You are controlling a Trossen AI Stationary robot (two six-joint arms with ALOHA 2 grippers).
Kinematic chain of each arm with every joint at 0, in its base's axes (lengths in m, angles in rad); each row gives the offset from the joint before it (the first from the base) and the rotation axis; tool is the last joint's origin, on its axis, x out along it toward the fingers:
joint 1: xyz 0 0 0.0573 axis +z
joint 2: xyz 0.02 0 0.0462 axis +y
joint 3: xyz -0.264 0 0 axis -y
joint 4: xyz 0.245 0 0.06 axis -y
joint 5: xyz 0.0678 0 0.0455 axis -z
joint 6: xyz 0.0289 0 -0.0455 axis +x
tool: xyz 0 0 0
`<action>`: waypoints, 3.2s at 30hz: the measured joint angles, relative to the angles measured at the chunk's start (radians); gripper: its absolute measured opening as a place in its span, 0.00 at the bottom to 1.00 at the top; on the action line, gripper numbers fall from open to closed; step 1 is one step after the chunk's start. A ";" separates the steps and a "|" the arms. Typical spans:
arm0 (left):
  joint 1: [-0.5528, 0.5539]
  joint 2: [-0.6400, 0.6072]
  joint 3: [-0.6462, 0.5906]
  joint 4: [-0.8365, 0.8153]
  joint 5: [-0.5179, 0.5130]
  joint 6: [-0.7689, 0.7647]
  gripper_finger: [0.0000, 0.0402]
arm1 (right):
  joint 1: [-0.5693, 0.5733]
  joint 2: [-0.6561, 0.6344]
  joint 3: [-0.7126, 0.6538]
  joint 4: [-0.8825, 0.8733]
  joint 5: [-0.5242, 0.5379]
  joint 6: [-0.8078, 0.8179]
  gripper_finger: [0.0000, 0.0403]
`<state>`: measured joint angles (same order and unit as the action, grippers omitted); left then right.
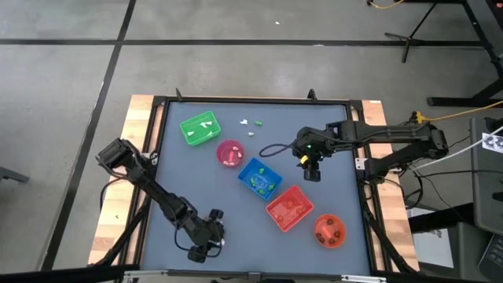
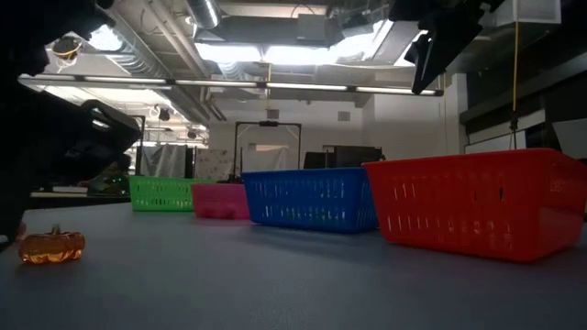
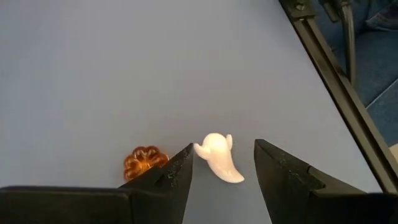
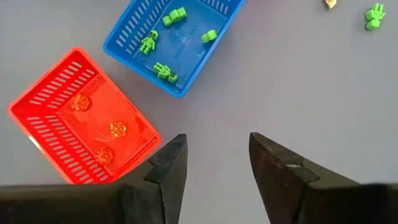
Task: Sort Halloween decoration
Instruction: Put the white ghost toy into the green bin
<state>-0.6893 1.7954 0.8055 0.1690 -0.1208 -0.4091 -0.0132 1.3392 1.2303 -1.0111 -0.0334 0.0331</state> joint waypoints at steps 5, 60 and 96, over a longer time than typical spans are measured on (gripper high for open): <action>-0.007 0.000 0.000 -0.001 -0.038 0.000 0.39 | 0.000 0.000 0.000 0.000 0.000 0.017 0.42; -0.011 0.051 0.001 0.026 -0.094 0.000 0.25 | 0.000 0.000 0.001 0.000 0.000 0.018 0.42; -0.010 0.049 0.000 0.047 -0.098 -0.003 0.10 | 0.000 0.000 0.001 0.000 0.000 0.018 0.42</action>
<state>-0.6998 1.8446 0.8050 0.2160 -0.2188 -0.4122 -0.0130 1.3392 1.2312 -1.0113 -0.0334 0.0509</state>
